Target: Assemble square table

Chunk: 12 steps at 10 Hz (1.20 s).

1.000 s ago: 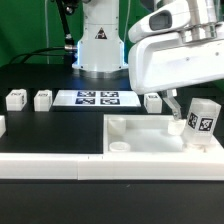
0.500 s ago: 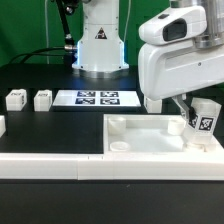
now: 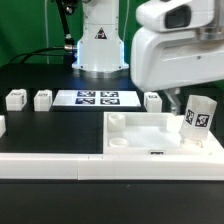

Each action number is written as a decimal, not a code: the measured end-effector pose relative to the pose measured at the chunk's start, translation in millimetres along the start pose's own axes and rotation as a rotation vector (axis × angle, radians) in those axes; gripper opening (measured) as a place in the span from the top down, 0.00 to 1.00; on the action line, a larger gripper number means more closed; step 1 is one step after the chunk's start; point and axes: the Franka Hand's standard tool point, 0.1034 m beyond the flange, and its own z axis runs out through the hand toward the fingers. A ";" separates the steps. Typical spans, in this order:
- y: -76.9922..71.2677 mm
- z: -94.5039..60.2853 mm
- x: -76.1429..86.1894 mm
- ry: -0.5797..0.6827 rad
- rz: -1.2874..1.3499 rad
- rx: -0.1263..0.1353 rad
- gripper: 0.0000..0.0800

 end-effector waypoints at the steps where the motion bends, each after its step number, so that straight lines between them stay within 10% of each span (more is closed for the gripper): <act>1: -0.1 7.3 -5.9 0.005 0.001 -0.001 0.19; 6: -5.3 17.0 -30.9 -0.007 -0.009 -0.004 0.19; 10: -0.2 18.4 -31.7 -0.009 0.121 -0.008 0.63; 12: -0.4 18.7 -31.7 -0.009 0.285 -0.008 0.63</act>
Offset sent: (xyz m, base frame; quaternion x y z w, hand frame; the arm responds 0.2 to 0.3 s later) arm -0.0402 0.0000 -0.0040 0.0186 -0.0099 0.0167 0.9996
